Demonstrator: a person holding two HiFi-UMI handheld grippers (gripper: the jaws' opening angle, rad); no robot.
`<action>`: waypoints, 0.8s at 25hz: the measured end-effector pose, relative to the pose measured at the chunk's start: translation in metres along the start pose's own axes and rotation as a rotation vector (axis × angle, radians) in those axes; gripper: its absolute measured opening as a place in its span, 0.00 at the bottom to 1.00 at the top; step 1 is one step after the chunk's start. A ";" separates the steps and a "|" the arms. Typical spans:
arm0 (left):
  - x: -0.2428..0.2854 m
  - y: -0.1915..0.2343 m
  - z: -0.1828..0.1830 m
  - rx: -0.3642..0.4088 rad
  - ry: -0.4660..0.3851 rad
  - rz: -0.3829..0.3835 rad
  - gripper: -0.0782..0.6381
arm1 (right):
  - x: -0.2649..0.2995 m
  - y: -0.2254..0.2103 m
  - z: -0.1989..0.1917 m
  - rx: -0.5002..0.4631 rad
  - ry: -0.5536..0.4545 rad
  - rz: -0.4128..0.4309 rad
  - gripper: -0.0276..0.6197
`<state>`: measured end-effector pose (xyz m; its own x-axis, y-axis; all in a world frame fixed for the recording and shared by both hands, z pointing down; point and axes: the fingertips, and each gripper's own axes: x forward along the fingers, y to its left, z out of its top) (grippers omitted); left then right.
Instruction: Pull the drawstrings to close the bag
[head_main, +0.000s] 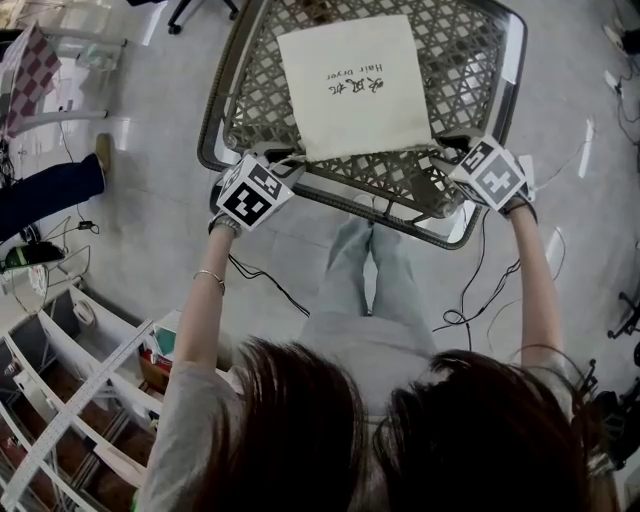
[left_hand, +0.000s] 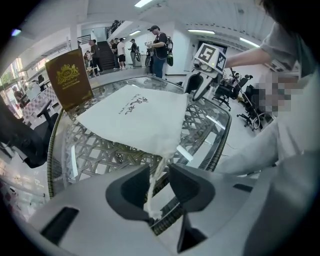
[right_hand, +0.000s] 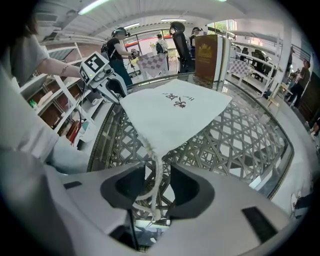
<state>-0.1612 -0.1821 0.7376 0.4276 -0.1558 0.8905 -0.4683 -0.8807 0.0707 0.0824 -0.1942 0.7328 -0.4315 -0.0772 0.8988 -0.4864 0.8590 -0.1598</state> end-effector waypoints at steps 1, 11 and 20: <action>0.002 -0.001 -0.001 0.015 0.013 -0.010 0.30 | 0.001 0.000 -0.001 0.000 0.003 0.003 0.31; 0.013 -0.005 -0.003 0.155 0.093 -0.021 0.24 | 0.008 0.003 -0.002 -0.025 0.038 0.015 0.28; 0.017 -0.007 -0.002 0.218 0.123 -0.016 0.21 | 0.009 0.000 -0.005 -0.075 0.092 -0.001 0.17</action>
<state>-0.1523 -0.1776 0.7529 0.3297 -0.0974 0.9390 -0.2788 -0.9603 -0.0017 0.0820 -0.1929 0.7430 -0.3577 -0.0343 0.9332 -0.4269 0.8948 -0.1307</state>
